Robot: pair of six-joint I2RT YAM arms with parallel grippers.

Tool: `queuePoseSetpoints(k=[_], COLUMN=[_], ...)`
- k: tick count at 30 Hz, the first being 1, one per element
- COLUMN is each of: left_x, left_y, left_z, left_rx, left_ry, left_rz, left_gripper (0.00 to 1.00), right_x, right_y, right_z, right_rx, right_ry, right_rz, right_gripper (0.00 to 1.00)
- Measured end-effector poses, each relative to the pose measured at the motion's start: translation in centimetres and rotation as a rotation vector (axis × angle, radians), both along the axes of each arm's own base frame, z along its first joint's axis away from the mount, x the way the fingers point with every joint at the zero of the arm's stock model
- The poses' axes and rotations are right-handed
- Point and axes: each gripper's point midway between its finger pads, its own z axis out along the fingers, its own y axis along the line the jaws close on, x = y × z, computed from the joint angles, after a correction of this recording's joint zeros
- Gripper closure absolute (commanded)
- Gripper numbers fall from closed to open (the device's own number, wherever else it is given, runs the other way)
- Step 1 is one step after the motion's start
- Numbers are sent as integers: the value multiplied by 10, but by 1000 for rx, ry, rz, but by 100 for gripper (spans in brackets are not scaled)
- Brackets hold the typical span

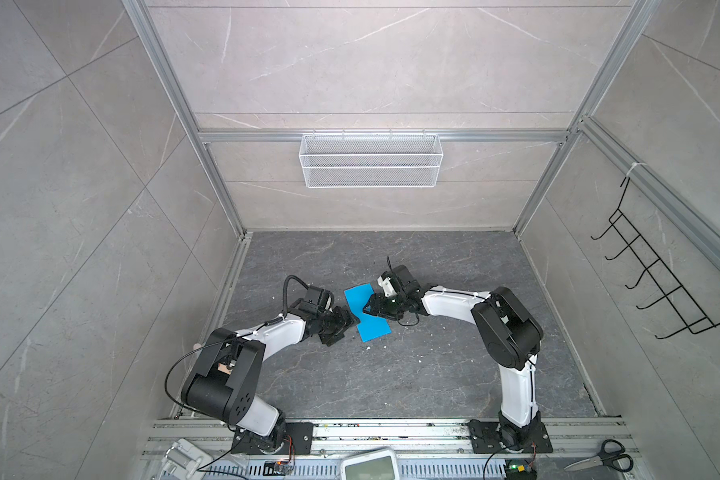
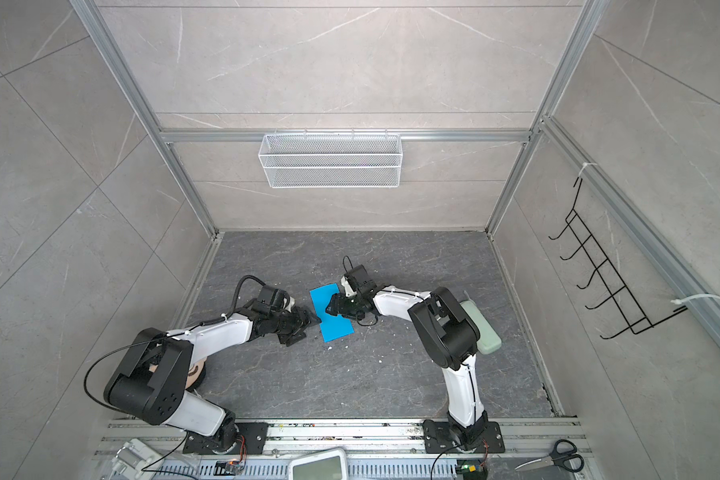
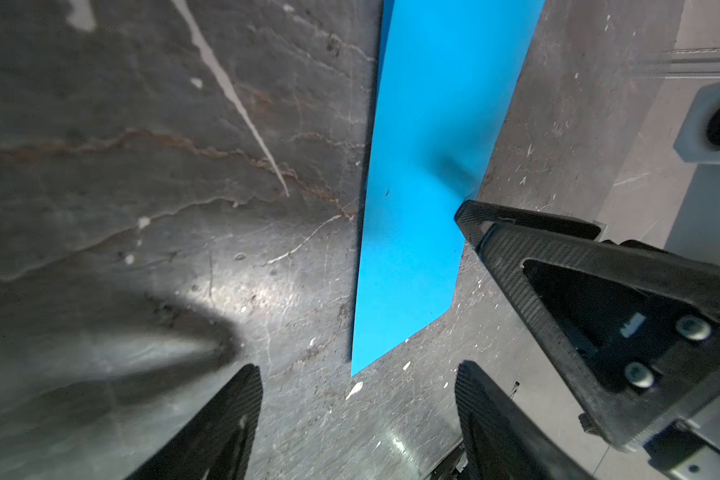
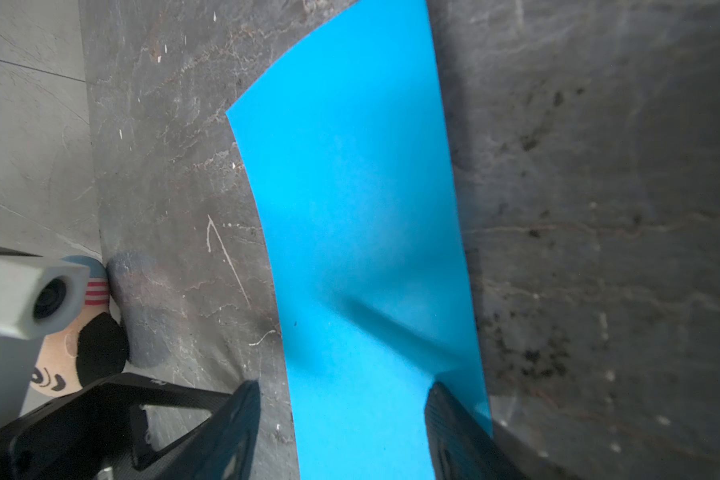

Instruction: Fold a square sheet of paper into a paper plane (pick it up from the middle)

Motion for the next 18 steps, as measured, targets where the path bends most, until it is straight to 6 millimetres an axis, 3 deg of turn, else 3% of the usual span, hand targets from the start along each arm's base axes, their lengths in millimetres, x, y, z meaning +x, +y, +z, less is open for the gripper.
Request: queuePoseSetpoints(k=[3,18], left_x=[0,-15], left_y=[-4,-28], left_z=[-4,-17], left_rx=[-19,-77], left_ry=[3,20], left_rz=[2,-61], left_gripper=[41,48], right_x=[1,3], right_y=[-1,-3], right_z=[0,1], right_rx=[23,82], right_ry=[16,62], right_rz=[-12,-40], right_gripper=[34,34])
